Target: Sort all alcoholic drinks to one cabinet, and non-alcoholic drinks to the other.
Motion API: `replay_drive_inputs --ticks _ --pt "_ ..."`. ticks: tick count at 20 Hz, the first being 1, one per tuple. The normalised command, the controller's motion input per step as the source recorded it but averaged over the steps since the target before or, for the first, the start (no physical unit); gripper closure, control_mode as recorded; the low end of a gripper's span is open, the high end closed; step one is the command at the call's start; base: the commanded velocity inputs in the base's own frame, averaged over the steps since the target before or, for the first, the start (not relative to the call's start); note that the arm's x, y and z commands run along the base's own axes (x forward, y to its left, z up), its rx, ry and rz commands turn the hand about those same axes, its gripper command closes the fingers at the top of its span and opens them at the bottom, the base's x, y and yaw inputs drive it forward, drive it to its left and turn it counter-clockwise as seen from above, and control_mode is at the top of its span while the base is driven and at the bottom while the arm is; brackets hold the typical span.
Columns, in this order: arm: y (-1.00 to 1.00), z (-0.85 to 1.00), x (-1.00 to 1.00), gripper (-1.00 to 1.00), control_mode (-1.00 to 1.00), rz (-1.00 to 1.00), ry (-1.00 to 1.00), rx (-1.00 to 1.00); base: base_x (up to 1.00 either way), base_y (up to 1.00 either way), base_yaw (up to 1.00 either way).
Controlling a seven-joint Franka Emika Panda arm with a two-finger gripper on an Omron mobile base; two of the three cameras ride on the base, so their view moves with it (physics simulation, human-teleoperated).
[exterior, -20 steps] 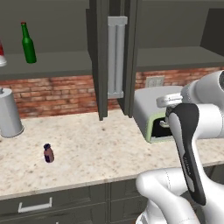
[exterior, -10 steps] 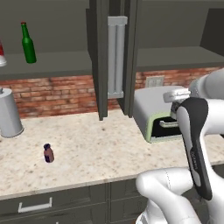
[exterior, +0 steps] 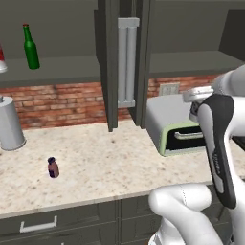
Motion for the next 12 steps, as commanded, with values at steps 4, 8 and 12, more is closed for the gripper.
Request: replay_drive_inputs --ticks 4,8,12 --pt "-0.14 0.3 0.08 1.0 -1.0 0.0 -0.01 0.01 0.0 0.0 0.0" --pt "-0.16 0.25 0.17 1.0 -1.0 0.0 -0.02 0.0 0.0 0.0 0.0" --pt "-0.16 0.2 0.25 1.0 -1.0 -0.01 -0.03 0.0 0.0 0.0 0.0"
